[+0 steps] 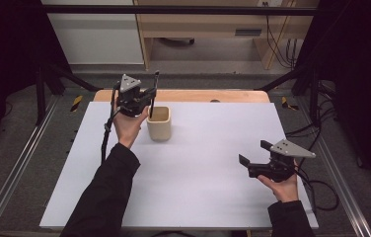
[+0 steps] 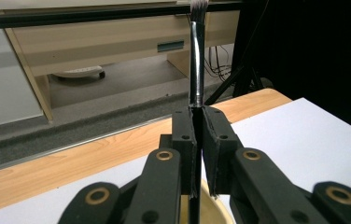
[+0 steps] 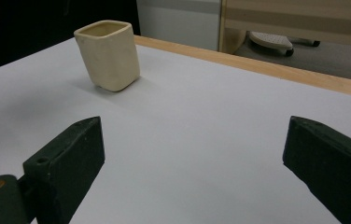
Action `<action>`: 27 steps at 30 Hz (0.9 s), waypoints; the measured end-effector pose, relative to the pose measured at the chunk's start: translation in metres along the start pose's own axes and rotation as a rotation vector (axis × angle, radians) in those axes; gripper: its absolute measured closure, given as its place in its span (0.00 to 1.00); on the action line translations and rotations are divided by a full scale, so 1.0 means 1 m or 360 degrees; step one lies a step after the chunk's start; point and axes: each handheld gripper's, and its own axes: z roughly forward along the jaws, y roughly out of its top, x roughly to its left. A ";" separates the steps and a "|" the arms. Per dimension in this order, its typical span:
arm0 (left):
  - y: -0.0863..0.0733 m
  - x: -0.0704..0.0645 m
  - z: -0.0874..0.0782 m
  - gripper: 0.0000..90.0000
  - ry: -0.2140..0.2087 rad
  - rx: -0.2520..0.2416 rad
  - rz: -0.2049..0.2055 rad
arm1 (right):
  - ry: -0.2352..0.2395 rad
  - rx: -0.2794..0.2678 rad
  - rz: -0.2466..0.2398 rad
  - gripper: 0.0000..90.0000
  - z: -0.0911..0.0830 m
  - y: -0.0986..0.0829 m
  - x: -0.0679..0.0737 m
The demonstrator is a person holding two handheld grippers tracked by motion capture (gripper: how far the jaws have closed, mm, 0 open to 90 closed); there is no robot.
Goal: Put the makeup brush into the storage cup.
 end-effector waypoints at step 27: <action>-0.006 0.007 0.039 0.93 0.0069 0.0033 -0.0010 | -0.0002 -0.0008 0.0002 0.06 -0.001 0.000 0.000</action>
